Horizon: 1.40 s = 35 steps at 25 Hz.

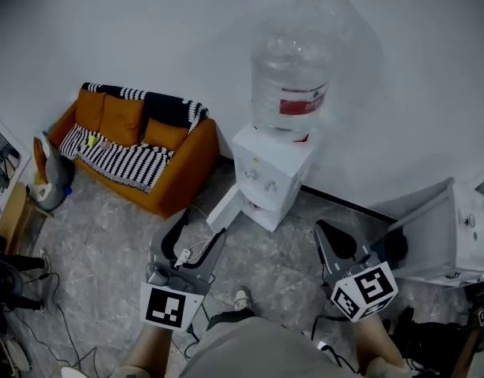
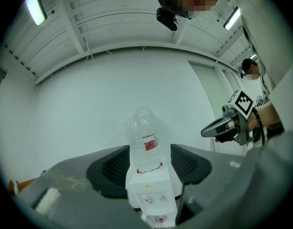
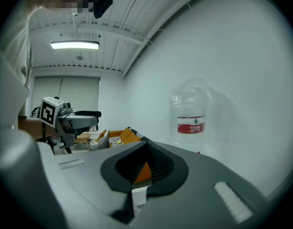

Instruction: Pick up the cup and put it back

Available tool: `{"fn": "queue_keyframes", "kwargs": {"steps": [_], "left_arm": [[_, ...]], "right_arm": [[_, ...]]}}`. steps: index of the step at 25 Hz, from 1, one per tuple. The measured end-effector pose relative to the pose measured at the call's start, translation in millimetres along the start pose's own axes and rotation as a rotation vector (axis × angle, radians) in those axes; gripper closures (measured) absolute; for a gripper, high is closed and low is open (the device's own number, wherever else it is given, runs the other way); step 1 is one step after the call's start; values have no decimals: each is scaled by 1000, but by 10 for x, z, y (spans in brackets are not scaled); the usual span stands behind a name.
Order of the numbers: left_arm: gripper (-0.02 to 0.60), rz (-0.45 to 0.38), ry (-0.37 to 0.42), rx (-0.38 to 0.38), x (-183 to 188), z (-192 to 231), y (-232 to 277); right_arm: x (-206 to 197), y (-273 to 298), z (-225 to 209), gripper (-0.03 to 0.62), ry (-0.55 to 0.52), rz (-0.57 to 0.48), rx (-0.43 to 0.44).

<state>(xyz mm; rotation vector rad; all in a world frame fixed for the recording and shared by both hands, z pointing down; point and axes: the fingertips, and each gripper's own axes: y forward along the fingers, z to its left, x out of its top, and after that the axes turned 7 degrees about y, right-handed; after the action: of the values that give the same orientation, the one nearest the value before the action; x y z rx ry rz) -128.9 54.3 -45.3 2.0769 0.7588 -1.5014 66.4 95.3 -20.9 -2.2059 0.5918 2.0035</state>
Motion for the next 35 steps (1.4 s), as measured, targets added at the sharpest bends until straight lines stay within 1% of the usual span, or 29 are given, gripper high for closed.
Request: {"fn": "queue_keyframes", "kwargs": {"steps": [3, 7, 10, 15, 18, 21, 24, 27, 29, 32, 33, 35], "left_arm": [[302, -5, 0, -20, -107, 185, 148], [302, -1, 22, -54, -265, 336, 309], [302, 3, 15, -55, -369, 417, 364], [302, 26, -11, -44, -502, 473, 470], [302, 42, -10, -37, -569, 459, 590], [302, 57, -21, -28, -653, 413, 748], [302, 90, -19, -9, -821, 356, 935], [302, 112, -5, -4, -1015, 263, 1141], [302, 97, -1, -6, -1126, 179, 1264], [302, 63, -59, -5, -1325, 77, 1410], [302, 57, -63, -9, -1402, 43, 1461], [302, 57, -36, -14, -1582, -30, 1555]], "right_arm": [[35, 205, -27, 591, -11, 4, -35], [83, 435, -89, 591, -28, -7, -73], [64, 526, -102, 591, -20, -6, -83], [36, 634, -198, 591, -2, -1, -83], [3, 690, -293, 591, 26, -8, -78], [-54, 784, -421, 591, 41, -7, -63], [-138, 914, -608, 591, 46, -5, -48], [-265, 1041, -810, 591, 59, -6, -25], [-405, 1105, -924, 591, 54, -3, -14], [-666, 1237, -1105, 591, 36, -2, -4], [-773, 1281, -1174, 591, 35, -1, -4], [-1009, 1363, -1305, 591, 37, 4, -2]]}}
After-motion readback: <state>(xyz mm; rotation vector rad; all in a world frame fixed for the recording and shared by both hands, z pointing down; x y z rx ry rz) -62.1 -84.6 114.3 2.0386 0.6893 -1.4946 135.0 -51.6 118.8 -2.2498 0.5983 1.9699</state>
